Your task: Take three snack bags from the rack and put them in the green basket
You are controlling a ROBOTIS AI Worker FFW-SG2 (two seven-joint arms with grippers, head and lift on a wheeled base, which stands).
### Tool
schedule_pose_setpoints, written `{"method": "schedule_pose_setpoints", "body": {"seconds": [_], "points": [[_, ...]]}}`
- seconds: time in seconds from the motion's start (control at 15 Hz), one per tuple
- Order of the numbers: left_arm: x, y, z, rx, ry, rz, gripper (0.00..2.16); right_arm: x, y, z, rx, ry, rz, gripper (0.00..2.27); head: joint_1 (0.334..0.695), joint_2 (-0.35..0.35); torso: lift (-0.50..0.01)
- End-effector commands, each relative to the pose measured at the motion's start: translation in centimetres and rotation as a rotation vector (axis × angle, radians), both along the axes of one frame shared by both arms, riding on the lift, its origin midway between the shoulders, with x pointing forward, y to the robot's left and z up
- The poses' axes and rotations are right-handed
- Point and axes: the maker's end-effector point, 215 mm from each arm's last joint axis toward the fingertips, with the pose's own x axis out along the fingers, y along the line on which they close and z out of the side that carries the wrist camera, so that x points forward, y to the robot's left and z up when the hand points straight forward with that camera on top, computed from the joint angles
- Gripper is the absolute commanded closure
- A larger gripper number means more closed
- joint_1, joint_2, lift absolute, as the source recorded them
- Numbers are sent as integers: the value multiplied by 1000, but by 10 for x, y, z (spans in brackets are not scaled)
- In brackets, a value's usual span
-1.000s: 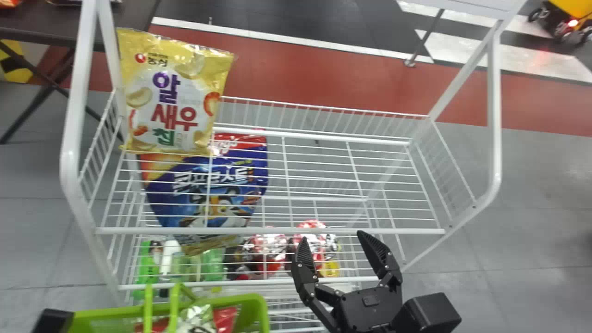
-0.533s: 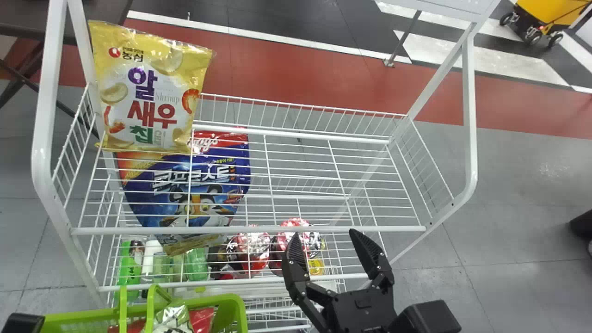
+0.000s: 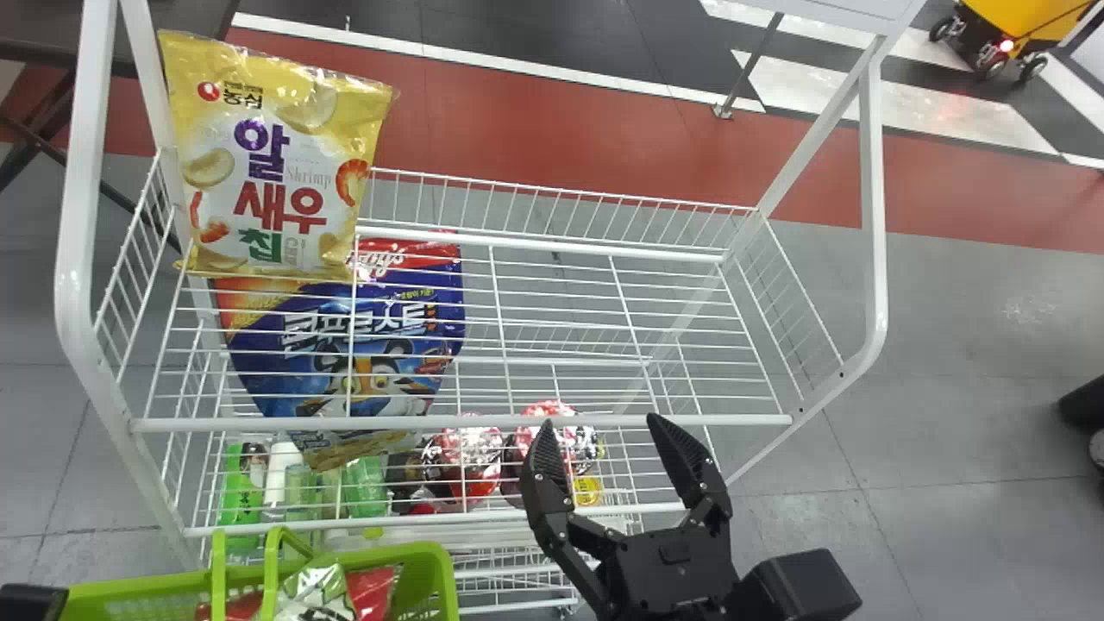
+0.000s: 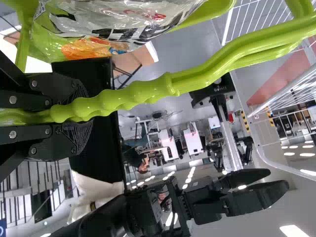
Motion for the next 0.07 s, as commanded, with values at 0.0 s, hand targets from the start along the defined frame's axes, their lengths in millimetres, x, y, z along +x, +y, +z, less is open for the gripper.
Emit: {"method": "schedule_pose_setpoints", "body": {"seconds": [0.0], "points": [[0,0,0,0,-2,0,1902,0,0,0,-1,-1,2,66,695,-324,-15]]}}
